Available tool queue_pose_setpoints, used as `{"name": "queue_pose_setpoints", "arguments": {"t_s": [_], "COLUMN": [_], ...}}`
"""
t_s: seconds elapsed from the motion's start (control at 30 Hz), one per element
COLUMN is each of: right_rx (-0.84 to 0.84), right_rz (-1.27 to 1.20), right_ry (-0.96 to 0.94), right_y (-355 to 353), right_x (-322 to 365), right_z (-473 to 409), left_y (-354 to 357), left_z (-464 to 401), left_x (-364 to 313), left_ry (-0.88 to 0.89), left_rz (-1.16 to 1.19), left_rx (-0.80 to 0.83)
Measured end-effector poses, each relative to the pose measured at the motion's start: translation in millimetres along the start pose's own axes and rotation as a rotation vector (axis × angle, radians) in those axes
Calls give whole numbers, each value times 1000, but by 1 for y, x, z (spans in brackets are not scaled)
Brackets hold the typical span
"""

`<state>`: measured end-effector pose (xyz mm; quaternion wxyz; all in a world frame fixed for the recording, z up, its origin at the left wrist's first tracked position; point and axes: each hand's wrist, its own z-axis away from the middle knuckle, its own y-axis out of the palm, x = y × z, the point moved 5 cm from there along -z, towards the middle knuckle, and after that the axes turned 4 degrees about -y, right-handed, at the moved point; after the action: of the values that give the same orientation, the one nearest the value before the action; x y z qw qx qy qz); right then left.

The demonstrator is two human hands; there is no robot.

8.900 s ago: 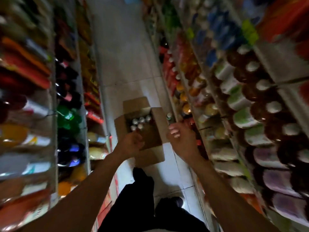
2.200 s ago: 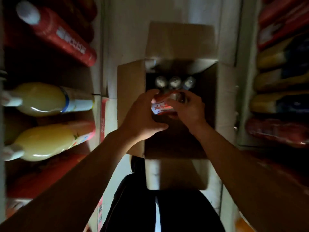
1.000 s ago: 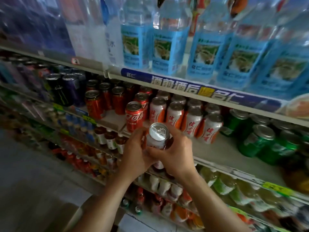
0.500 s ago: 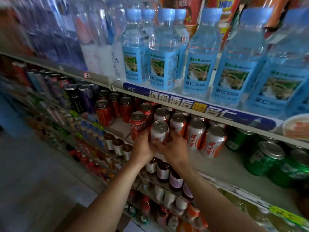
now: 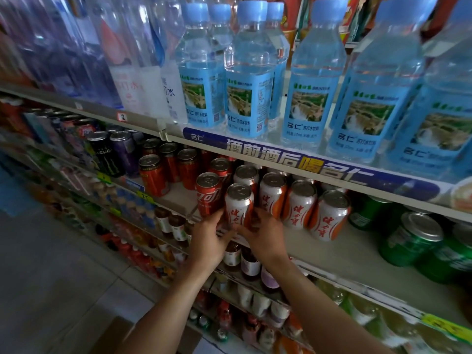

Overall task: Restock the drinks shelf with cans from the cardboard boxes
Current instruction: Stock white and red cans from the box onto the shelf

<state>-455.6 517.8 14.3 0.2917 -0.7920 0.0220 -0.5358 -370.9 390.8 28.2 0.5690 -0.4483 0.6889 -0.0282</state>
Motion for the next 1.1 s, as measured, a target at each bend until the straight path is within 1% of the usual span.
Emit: {"name": "queue_pose_setpoints", "arguments": {"t_s": [0.13, 0.27, 0.4, 0.53, 0.6, 0.67, 0.73, 0.8, 0.9, 1.0, 1.07, 1.1], "right_rx": [-19, -19, -10, -15, -19, -17, 8, 13, 16, 26, -11, -72], "right_rz": [6, 33, 44, 104, 155, 263, 355, 396, 399, 338, 294, 292], "right_ry": [-6, -11, 22, 6, 0, -17, -16, -11, -24, -26, -69, -108], "right_y": [-4, -5, -1, 2, 4, 7, 10, 11, 10, 7, 2, -3], "right_x": [6, 9, 8, 8, 7, 8, 9, 10, 11, 13, 18, 22], "right_z": [2, 1, -3, -3, -3, -1, -1, -1, 1, 2, 7, 12], "left_y": [-4, -10, -13, -12, -10, -9, -7, -5, -8, -13, -16, -18], "left_z": [2, 5, 1, 1, 2, 4, 6, 9, 16, 25, 32, 34], "left_x": [-3, -6, -3, 1, 4, 7, 11, 13, 12, 11, 12, 14], "left_ry": [58, 54, 48, 46, 41, 36, 36, 50, 81, 108, 103, 92], "left_rz": [-98, -121, -113, -144, -175, -202, -241, -276, -233, -162, -120, -104], "left_rx": [-49, -89, -79, -78, -89, -92, -59, -17, 10, 21, 6, -8]}}
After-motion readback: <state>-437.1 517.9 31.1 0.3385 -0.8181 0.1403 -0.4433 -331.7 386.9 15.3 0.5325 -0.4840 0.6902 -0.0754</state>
